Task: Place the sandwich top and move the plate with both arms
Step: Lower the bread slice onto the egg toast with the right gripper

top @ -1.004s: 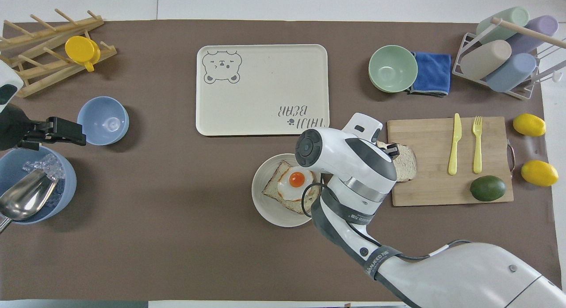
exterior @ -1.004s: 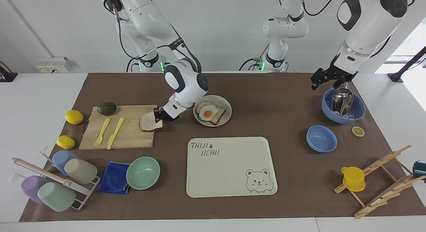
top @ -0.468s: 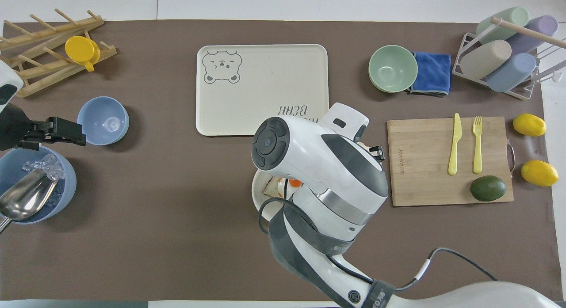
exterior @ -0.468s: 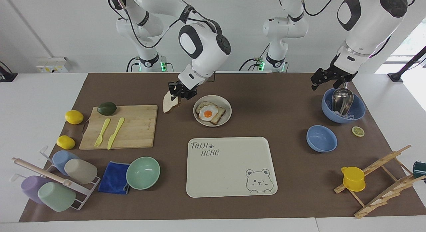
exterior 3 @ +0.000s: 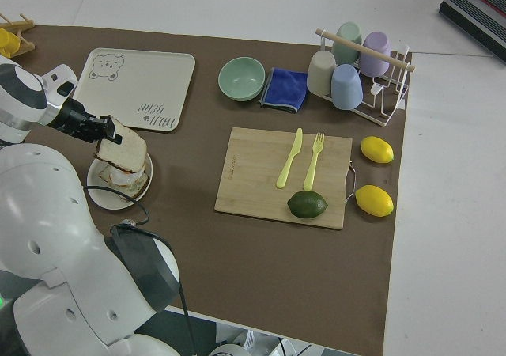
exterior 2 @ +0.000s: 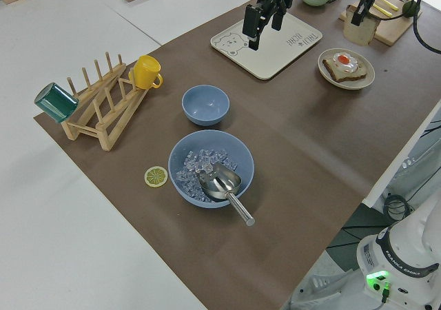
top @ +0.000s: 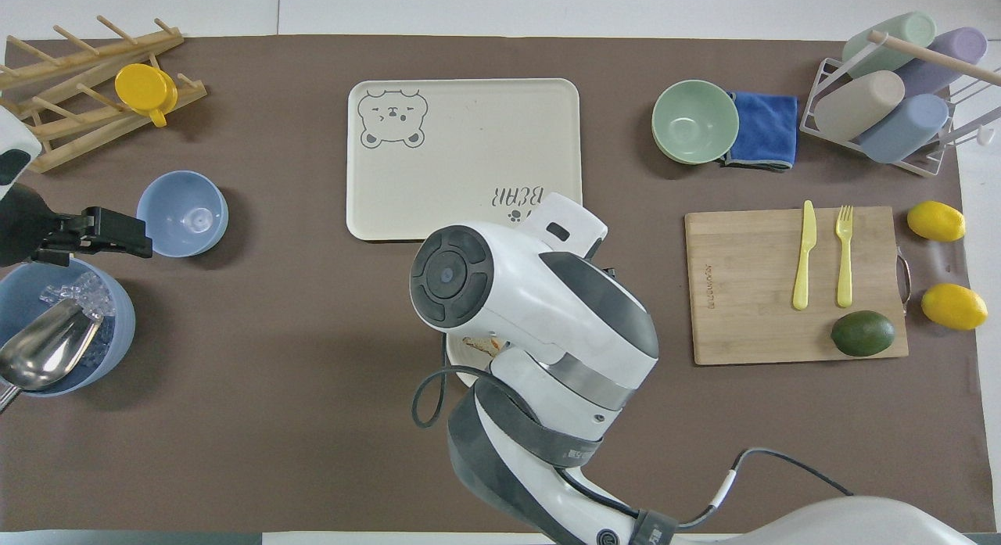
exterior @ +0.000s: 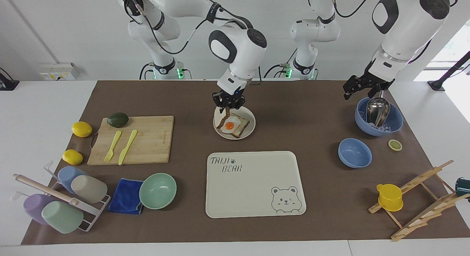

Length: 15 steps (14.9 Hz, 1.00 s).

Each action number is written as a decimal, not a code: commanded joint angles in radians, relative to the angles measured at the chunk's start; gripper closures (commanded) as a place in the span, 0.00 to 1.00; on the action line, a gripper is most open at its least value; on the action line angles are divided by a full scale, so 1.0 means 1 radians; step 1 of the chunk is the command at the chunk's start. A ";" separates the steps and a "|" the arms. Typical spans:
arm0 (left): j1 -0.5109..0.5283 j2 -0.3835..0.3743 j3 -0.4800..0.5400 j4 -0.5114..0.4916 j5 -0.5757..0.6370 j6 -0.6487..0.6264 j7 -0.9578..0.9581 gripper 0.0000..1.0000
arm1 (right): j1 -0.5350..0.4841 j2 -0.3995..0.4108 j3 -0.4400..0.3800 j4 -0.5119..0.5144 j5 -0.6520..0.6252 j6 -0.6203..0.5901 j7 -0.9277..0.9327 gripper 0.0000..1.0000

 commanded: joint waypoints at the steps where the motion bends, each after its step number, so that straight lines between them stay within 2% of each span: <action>1: 0.003 -0.004 0.001 0.002 0.000 0.001 0.004 0.00 | 0.014 0.012 0.014 -0.016 0.001 0.013 0.019 1.00; 4: 0.003 -0.004 0.000 0.002 0.000 0.001 0.002 0.00 | 0.037 0.011 0.014 -0.076 -0.075 0.007 0.020 1.00; 8: 0.003 -0.004 0.000 0.002 0.000 0.001 0.002 0.00 | 0.097 0.050 0.011 -0.091 -0.212 -0.022 0.034 1.00; 15: 0.003 -0.004 0.000 0.002 0.000 0.001 0.002 0.00 | 0.092 0.090 0.011 -0.098 -0.226 0.044 0.089 1.00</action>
